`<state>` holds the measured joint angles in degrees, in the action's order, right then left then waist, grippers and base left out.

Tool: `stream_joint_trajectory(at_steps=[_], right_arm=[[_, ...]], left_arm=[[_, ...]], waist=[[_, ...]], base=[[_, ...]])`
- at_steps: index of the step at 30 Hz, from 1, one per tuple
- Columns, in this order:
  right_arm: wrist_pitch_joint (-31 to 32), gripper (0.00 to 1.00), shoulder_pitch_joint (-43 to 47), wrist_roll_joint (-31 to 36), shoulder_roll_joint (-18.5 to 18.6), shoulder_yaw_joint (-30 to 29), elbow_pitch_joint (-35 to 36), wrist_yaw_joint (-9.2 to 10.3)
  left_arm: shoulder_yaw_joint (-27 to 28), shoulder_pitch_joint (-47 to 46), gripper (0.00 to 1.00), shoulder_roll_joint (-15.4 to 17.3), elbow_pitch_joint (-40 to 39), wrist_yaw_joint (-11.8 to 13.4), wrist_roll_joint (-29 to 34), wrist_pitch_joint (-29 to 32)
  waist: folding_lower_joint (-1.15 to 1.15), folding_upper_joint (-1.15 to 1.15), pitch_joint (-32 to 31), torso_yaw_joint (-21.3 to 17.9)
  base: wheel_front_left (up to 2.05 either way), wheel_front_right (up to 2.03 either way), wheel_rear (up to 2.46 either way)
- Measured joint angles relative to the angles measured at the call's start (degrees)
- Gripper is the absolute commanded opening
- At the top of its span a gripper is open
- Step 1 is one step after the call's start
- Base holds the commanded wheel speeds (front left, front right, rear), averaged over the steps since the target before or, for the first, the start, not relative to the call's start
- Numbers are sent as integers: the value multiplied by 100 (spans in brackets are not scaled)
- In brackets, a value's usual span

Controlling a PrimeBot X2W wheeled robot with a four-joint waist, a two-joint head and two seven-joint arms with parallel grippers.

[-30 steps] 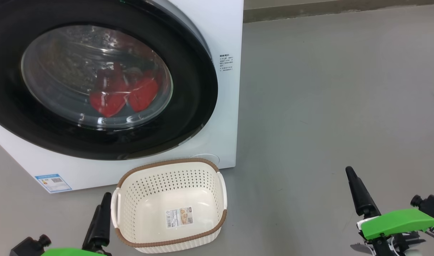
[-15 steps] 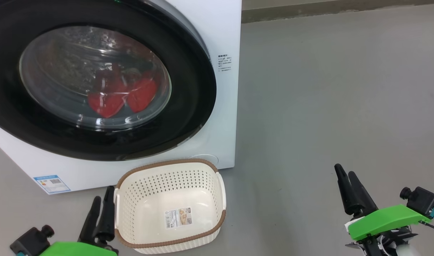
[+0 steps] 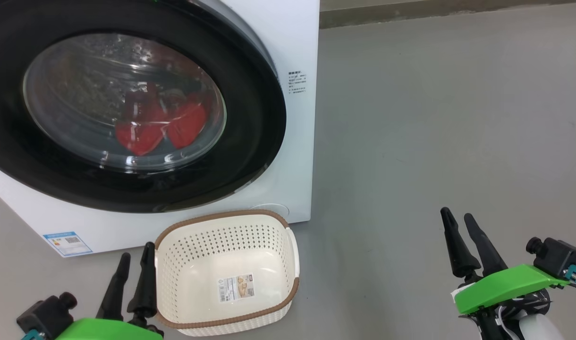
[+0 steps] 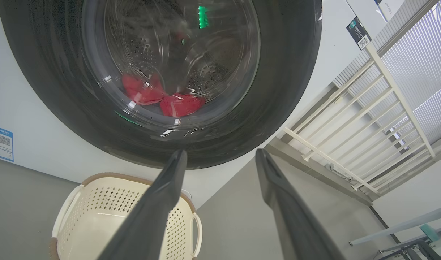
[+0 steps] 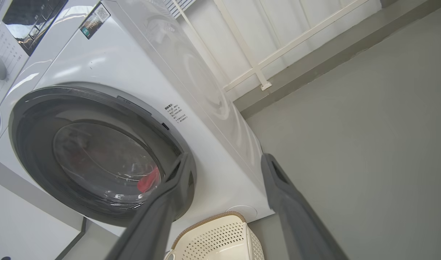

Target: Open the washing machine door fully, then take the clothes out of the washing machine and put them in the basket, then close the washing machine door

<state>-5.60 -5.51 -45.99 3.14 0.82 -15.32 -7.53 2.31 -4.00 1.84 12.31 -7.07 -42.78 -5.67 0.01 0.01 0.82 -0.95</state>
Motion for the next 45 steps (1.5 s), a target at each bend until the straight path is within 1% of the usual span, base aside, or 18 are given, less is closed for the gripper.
stream_joint_trajectory(at_steps=[15, 23, 45], right_arm=[[-250, 100, -168, 901, 52, 249, -9, 0], [-401, 100, -211, 1511, 90, 381, -31, -1], [-738, 100, -478, 2860, 185, 572, -141, -1]], left_arm=[[12, -116, 100, 1, -80, -2, 1055, -240], [23, -208, 100, 2, -93, -3, 1666, -381], [142, -318, 100, 3, -54, -9, 2931, -732]], waist=[[0, 0, 13, -38], [0, 0, 14, -50], [0, 0, 30, -79]], base=[[0, 0, 0], [0, 0, 0], [0, 0, 0]])
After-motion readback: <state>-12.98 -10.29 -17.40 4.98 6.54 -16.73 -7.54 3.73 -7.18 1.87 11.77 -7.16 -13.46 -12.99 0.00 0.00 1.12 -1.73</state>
